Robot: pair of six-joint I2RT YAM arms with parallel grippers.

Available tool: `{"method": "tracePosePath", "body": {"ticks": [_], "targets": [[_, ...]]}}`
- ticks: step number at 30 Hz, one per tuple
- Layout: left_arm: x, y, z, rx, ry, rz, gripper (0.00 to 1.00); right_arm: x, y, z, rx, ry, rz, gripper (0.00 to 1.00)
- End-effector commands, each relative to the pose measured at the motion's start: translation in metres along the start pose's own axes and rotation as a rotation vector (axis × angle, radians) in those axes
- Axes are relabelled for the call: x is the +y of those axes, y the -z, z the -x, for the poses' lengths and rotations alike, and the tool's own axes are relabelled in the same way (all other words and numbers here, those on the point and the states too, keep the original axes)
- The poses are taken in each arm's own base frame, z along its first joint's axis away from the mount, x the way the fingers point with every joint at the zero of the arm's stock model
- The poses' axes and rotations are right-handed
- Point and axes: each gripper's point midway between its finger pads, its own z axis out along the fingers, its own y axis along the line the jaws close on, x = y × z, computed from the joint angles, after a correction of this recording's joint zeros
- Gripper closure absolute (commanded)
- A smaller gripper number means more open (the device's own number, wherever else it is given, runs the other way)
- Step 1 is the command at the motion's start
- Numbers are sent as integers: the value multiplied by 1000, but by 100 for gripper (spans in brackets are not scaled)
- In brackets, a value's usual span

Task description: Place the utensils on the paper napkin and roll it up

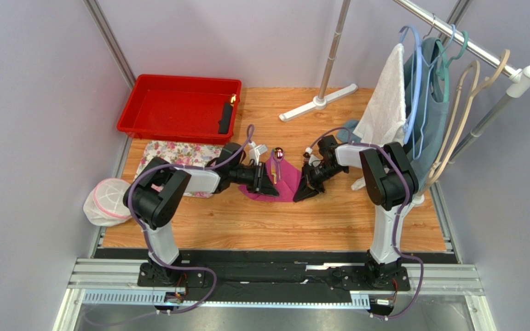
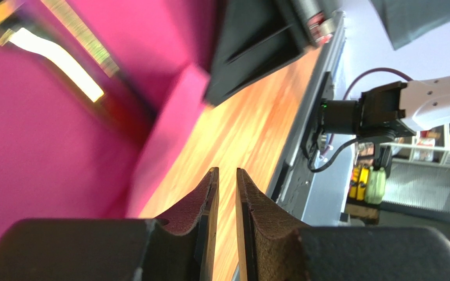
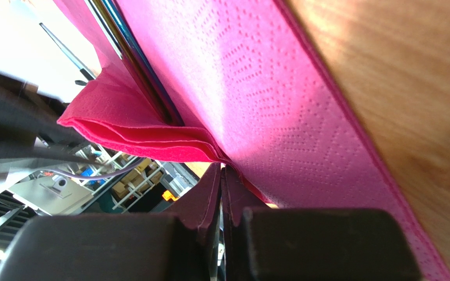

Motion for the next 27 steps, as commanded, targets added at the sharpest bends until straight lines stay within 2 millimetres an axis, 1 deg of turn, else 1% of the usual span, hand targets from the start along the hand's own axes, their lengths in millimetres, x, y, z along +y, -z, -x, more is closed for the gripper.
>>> {"method": "tracePosePath", "body": {"ticks": [1, 3, 7, 10, 15, 22, 27], "targets": [[-23, -24, 27, -39, -72, -58, 75, -8, 0, 10, -33, -15, -43, 94], [-22, -31, 33, -53, -55, -51, 75, -6, 1, 10, -38, -6, -43, 94], [-9, -43, 42, -72, -5, -22, 79, -6, 1, 11, -39, -7, -42, 94], [1, -45, 47, -92, 15, 2, 82, -5, 2, 11, -41, -1, -40, 94], [17, -44, 56, -129, 55, 30, 88, -2, 5, 12, -51, 16, -46, 93], [30, -41, 55, -136, 77, 59, 90, 2, 8, 13, -52, 25, -34, 91], [31, -41, 55, -137, 71, 56, 91, 22, 13, 18, -77, 49, 11, 88]]}}
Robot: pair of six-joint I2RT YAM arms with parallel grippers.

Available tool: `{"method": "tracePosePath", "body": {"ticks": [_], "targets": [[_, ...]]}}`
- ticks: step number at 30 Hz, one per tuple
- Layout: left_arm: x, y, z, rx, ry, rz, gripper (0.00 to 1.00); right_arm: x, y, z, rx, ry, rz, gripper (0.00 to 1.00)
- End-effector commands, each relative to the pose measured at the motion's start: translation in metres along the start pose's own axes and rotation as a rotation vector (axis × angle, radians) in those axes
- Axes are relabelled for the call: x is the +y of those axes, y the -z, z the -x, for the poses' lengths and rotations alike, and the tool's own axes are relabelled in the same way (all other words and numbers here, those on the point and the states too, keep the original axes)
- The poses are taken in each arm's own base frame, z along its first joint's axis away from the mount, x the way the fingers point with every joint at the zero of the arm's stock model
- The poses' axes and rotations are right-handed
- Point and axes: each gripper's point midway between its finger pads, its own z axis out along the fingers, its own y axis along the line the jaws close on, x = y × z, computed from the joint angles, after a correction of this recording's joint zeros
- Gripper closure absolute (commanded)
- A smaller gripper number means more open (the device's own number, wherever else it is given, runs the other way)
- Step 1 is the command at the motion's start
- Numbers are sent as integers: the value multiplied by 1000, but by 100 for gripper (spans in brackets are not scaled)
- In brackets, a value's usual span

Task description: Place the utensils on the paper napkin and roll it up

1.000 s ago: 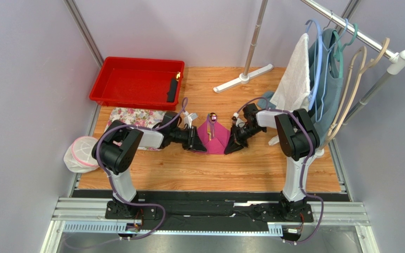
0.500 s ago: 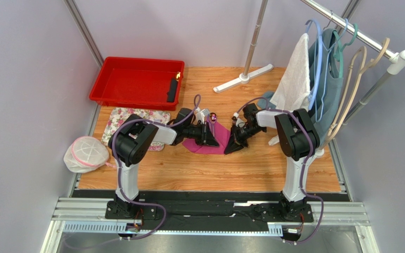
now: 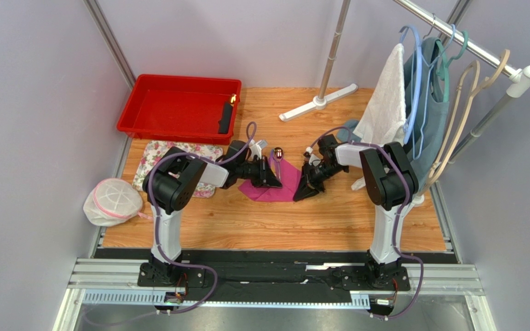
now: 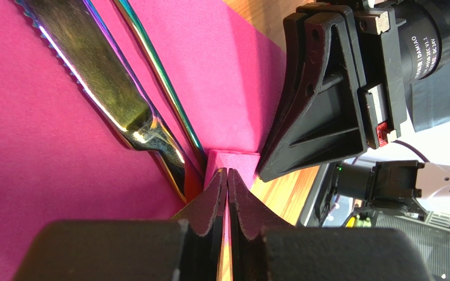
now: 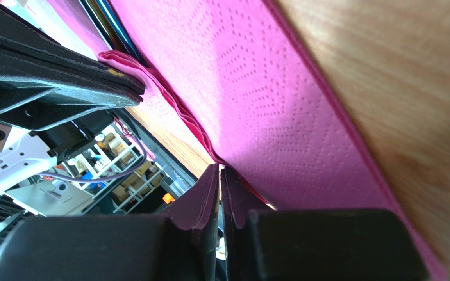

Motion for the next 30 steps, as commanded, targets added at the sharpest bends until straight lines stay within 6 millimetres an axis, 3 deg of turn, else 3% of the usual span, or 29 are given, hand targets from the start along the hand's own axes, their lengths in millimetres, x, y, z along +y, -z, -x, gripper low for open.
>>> {"method": "tracePosePath", "body": {"ticks": [1, 11, 17, 25, 30], "targets": [[-6, -3, 13, -33, -35, -25, 92, 24, 13, 16, -74, 56, 27, 87], [-2, -4, 13, -30, -36, -16, 95, 51, 1, 26, -77, 76, 56, 87], [-1, -3, 16, -32, -36, -15, 95, 45, -13, 33, -82, 79, 19, 88], [-2, 0, 18, -37, -33, -15, 95, 16, -24, 35, -92, 43, -88, 89], [-7, 3, 19, -40, -36, -18, 96, 15, -24, 37, -93, 39, -96, 90]]}}
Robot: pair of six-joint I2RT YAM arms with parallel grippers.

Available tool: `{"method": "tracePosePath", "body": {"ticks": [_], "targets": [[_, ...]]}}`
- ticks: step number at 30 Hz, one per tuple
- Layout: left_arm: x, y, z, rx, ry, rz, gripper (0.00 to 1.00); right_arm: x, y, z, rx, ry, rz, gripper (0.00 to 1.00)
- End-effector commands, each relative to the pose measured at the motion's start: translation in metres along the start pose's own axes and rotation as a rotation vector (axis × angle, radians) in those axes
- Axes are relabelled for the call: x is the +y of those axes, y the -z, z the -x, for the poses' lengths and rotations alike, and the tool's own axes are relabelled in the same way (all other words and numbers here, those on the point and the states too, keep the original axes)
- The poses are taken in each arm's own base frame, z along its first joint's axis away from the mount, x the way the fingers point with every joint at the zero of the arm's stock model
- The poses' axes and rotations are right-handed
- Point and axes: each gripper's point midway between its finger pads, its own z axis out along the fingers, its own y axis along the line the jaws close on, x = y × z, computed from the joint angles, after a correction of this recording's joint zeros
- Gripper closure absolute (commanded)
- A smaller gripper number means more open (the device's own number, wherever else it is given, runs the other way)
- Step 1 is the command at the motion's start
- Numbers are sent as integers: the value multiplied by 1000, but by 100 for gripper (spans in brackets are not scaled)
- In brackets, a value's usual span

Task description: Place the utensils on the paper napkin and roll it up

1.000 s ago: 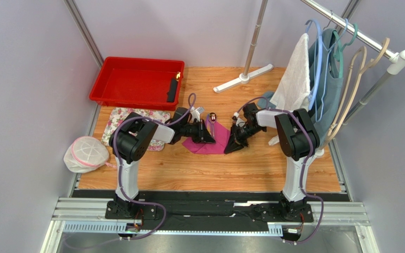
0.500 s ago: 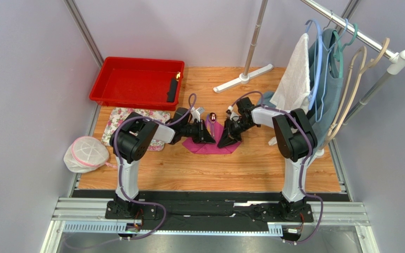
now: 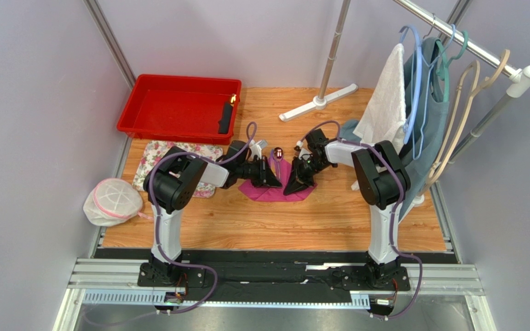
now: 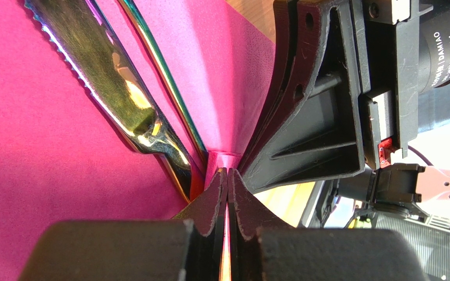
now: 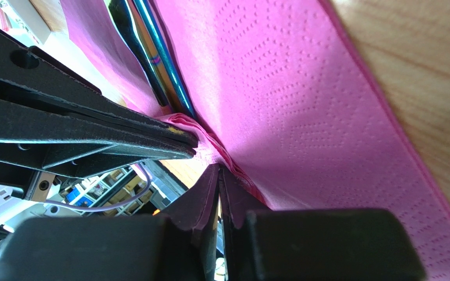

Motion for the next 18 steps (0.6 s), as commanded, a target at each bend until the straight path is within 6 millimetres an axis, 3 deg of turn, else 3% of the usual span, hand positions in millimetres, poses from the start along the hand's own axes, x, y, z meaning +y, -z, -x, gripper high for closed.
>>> {"method": "tracePosePath", "body": {"ticks": [1, 6, 12, 18], "targets": [[-11, 4, 15, -31, -43, -21, 96, -8, -4, 12, -40, 15, -56, 90], [-2, 4, 13, -28, -35, -3, 96, 0, 5, 12, -47, 47, -49, 86], [3, 4, 13, -28, -29, -2, 98, 12, 45, 21, -137, 126, -89, 58], [3, 3, 15, -33, -31, -5, 98, -12, 67, 22, -163, 100, -193, 39]]}}
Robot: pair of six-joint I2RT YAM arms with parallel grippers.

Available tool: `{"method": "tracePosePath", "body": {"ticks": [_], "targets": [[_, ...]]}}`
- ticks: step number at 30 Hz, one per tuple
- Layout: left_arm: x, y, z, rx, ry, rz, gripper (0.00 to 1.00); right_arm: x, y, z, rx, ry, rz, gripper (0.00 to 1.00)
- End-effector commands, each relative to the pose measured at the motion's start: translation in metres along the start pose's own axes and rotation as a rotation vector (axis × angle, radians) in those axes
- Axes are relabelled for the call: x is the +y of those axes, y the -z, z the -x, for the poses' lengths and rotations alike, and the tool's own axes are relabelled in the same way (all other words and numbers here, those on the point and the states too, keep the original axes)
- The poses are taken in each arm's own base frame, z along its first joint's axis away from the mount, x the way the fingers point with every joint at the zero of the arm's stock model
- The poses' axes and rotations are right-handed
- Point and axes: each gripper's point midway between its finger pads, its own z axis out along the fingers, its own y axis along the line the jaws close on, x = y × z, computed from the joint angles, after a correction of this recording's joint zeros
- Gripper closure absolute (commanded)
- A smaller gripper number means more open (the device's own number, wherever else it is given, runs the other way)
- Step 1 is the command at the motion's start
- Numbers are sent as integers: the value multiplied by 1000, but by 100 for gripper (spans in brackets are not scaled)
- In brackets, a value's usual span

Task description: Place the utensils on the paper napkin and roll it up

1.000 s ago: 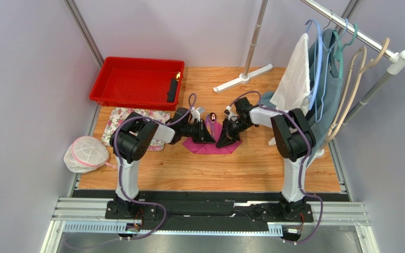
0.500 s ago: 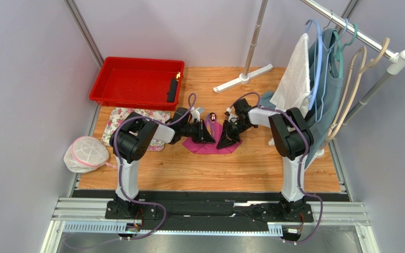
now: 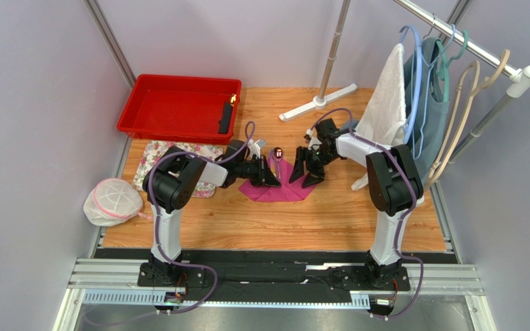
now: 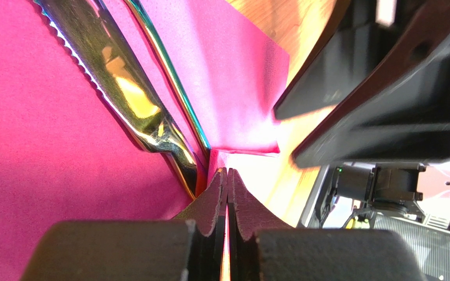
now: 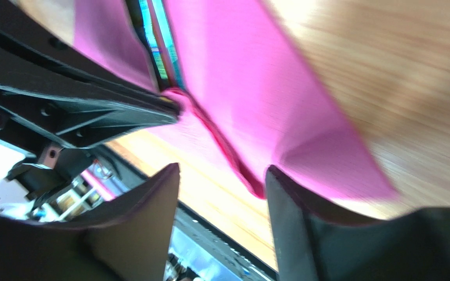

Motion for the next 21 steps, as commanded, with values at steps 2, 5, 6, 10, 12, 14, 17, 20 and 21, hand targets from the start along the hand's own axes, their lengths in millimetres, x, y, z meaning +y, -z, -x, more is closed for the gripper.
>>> {"method": "tracePosePath", "body": {"ticks": [2, 5, 6, 10, 12, 14, 17, 20, 21], "targets": [[1, -1, 12, -30, -37, -6, 98, -25, 28, 10, -62, 26, -143, 31], [2, -1, 11, -29, -34, -7, 98, -37, 30, 12, -74, 32, -197, 29], [2, -1, 11, -29, -34, -7, 98, -44, 31, 14, -84, 37, -234, 29], [2, -2, 12, -29, -37, -9, 98, -57, 32, 19, -99, 40, -299, 15], [2, -3, 13, -32, -38, -10, 98, -60, 30, 20, -97, 34, -308, 14], [2, -3, 13, -31, -39, -11, 99, -64, 28, 21, -96, 27, -324, 13], [2, -3, 12, -28, -37, -12, 99, -71, 29, 24, -102, 20, -366, 13], [2, -3, 12, -29, -37, -11, 99, -68, 30, 22, -93, 18, -355, 12], [2, -3, 12, -28, -36, -10, 99, -66, 33, 22, -99, 16, -352, 12]]}}
